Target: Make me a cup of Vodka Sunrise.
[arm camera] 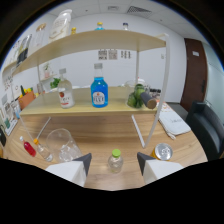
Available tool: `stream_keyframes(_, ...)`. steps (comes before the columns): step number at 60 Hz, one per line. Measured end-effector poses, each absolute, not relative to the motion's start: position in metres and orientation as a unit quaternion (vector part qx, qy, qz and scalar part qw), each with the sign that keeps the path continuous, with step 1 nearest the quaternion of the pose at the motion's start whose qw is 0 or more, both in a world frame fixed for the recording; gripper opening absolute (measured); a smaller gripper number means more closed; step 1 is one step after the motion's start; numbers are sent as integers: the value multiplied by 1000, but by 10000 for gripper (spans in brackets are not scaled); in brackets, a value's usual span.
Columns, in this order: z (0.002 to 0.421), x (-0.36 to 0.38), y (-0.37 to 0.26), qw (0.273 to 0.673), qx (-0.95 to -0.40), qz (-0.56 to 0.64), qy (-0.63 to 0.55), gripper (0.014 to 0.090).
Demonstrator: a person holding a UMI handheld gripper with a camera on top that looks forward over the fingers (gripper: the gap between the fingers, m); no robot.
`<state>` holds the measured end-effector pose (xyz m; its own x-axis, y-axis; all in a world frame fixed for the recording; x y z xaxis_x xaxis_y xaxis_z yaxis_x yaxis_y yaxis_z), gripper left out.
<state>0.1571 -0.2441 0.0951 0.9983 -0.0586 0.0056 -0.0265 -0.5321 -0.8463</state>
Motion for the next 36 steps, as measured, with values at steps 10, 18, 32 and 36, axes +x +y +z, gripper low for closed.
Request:
stream_keyframes(10,144,136,-275,489,-871,-33,28,852)
stream_keyframes(18,162,109,-301,482,-875,-27,34,850)
stream_keyframes(32,171,63,-328,477,-878,-18,28,859)
stream_keyframes(36,169,54,-330,474,-880,-16,24,858)
